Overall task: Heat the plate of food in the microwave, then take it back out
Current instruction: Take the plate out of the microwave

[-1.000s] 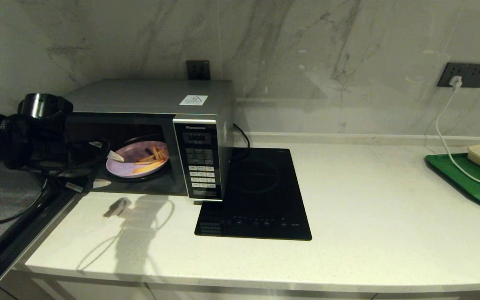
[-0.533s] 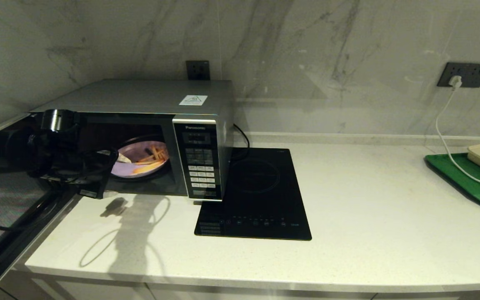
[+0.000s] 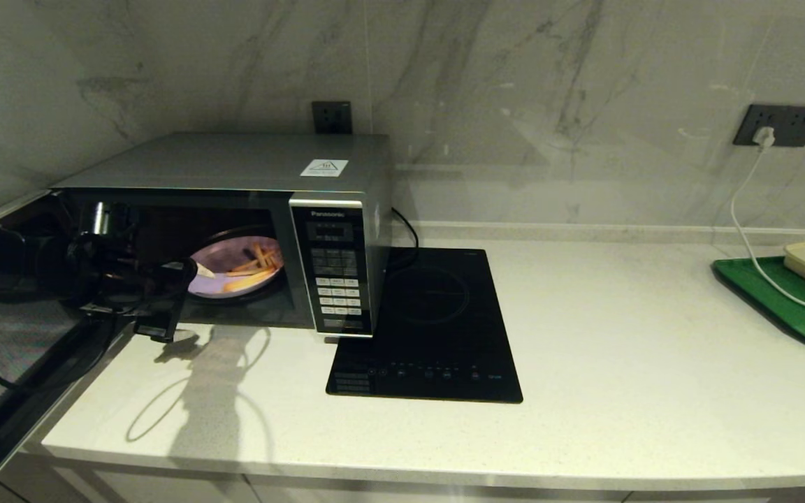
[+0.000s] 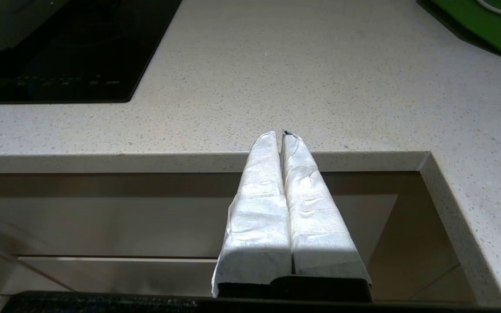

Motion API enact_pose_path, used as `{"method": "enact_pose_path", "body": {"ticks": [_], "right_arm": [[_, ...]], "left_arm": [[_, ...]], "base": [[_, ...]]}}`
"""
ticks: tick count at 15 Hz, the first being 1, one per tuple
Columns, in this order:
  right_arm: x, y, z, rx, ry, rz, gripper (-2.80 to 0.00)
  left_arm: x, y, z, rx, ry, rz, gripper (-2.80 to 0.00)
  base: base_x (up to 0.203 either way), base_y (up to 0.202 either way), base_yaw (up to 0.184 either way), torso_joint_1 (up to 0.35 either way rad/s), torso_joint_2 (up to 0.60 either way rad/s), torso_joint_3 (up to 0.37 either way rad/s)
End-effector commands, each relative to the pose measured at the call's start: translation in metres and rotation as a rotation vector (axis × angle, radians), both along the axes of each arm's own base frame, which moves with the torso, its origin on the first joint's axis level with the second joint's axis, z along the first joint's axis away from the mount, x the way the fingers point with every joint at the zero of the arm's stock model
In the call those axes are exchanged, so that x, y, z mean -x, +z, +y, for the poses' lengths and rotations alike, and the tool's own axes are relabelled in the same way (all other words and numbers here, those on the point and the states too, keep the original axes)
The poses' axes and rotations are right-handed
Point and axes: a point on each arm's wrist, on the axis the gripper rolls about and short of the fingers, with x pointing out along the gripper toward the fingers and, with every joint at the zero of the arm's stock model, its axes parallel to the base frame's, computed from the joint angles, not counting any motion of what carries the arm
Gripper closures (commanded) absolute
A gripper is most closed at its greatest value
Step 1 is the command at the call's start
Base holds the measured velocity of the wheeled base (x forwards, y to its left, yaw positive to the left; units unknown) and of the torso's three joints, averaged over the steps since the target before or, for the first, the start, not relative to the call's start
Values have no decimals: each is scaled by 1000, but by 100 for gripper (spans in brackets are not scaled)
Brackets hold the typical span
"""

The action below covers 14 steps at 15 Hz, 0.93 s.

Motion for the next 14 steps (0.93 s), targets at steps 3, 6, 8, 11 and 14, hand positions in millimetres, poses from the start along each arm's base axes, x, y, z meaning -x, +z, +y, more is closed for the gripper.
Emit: {"method": "enact_pose_path", "body": {"ticks": [3,6,8,11,14], "right_arm": [[0,0,0,0,0,2,0],[0,0,0,0,0,2,0],[0,0,0,0,0,2,0],[0,0,0,0,0,2,0],[0,0,0,0,0,2,0]], "left_arm": [[-9,-13,2,10,10,27,-280],[-15,-16,2,15,15,28,-280],[-20,-18,3,18,24,26,-280],[-22,-18,3,18,24,23,-280],[-25,-23,3,18,24,35,-280]], "base": [[0,0,0,0,0,0],[0,0,0,0,0,0],[0,0,0,0,0,0],[0,0,0,0,0,0],[0,0,0,0,0,0]]}}
